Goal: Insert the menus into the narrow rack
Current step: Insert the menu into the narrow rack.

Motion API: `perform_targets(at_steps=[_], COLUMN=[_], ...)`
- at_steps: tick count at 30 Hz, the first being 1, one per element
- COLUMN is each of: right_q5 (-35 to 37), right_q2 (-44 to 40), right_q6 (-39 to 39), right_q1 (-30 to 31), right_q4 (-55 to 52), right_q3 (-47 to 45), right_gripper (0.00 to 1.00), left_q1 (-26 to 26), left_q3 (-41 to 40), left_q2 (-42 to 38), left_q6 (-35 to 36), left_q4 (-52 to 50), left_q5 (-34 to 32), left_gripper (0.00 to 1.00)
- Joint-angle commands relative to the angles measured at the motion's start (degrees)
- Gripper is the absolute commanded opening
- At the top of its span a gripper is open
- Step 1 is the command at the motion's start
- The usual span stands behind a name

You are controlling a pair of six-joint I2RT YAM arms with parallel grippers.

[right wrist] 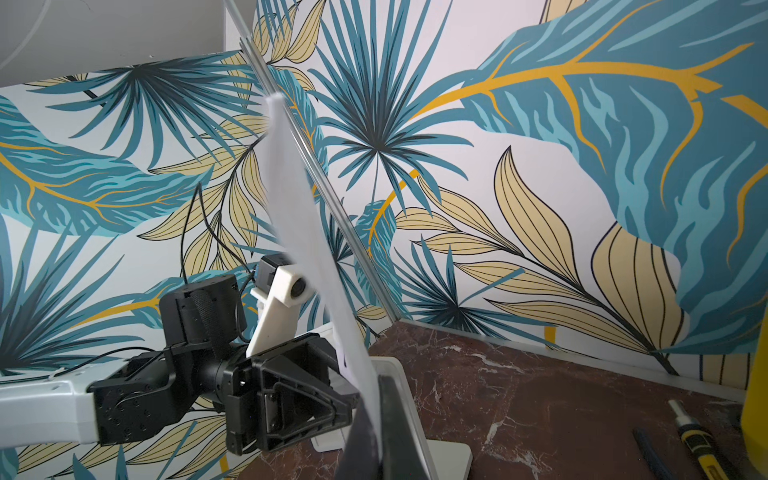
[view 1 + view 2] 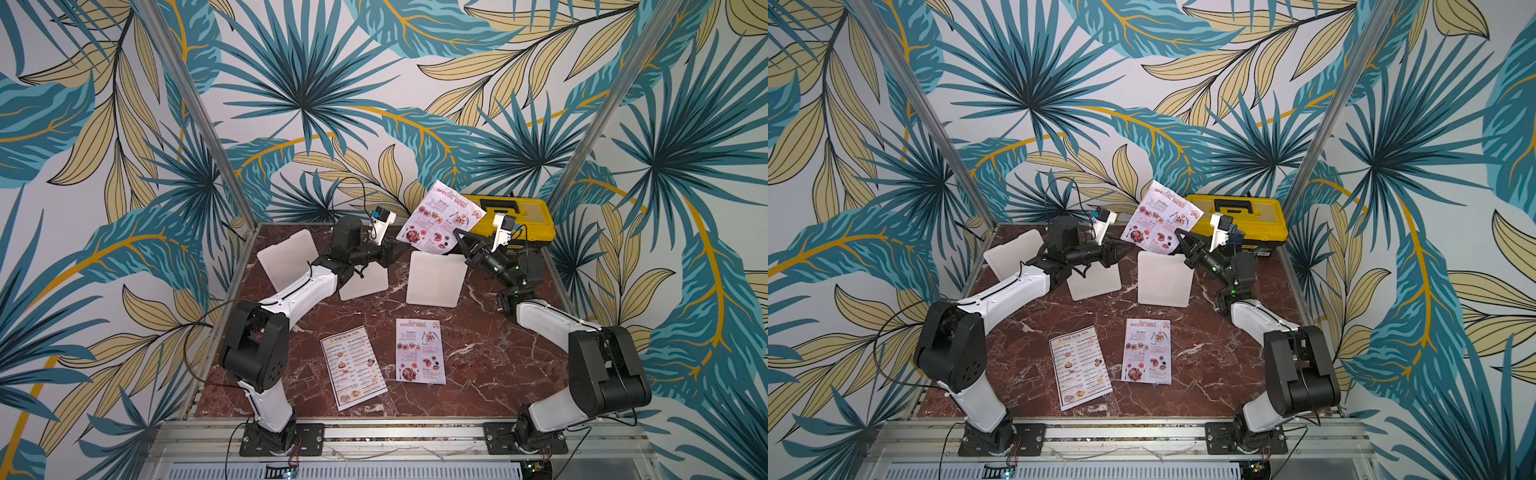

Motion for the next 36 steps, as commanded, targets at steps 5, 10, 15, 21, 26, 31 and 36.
perform_targets(at_steps=[5, 10, 15, 21, 26, 31, 36], right_q5=[-2.93, -3.04, -4.20, -6.52, -8.47, -11.86, -13.63], right_q2=[-0.66, -0.58, 0.01, 0.86, 2.79, 4.03, 2.99], right_q6=[-2.97, -3.30, -2.88, -3.96, -4.16, -2.53, -3.54], right_q1=[-0.52, -1.07, -1.60, -1.69, -1.74, -1.80, -1.79], right_q4=[-5.30, -5.64, -5.01, -5.45, -3.85, 0.23, 1.99], right_q3=[0.06, 0.03, 1.12, 3.66, 4.96, 5.14, 3.65], right_gripper=[0.00, 0.00, 0.00, 0.00, 0.00, 0.00, 0.00], left_q1=[0.36, 0.33, 0.37, 0.33, 0.43, 0.89, 2.57], left_q3=[-2.35, -2.46, -2.42, -2.16, -1.24, 0.06, 0.21], left_q2=[-3.22, -3.13, -3.22, -3.22, -2.39, -1.21, -1.67], left_q6=[-0.05, -0.10, -0.25, 0.03, 0.30, 0.14, -0.93], left_q4=[1.45, 1.53, 1.95, 2.83, 3.12, 3.32, 4.76], left_q5=[-1.56, -1.69, -1.04, 0.03, 1.09, 1.34, 2.08], left_gripper=[0.37, 0.37, 0.35, 0.35, 0.35, 0.35, 0.36])
